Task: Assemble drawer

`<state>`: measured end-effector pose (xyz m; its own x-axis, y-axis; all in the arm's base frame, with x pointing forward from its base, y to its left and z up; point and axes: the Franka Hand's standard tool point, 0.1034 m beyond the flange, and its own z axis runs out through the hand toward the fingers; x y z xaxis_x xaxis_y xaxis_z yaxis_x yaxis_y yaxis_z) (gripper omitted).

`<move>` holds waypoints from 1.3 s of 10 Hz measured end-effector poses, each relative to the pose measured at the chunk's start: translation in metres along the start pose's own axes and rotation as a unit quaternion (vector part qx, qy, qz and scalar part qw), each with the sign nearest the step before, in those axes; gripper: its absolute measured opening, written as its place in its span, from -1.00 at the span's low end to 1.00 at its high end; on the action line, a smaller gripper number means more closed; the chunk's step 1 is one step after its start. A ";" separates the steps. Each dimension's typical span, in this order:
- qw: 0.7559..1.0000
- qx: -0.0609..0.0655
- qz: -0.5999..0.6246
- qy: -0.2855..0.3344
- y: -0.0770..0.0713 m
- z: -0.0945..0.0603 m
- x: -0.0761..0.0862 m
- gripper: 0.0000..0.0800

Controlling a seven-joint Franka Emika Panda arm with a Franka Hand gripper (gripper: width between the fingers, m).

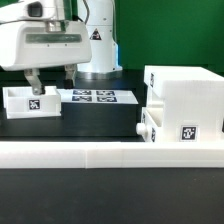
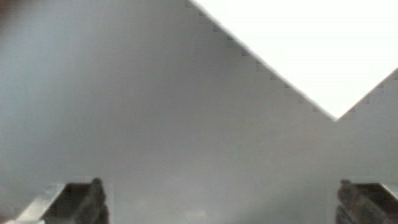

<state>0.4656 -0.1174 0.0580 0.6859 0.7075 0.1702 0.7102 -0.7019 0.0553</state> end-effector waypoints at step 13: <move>0.954 -0.002 0.301 -0.014 -0.031 0.007 -0.041 0.62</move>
Offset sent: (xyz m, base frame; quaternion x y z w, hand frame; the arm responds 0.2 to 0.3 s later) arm 0.0000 0.0000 0.0000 0.0000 0.0000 0.1938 0.9810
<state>0.4162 -0.1245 0.0427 0.9732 0.1782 0.1455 0.1859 -0.9817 -0.0413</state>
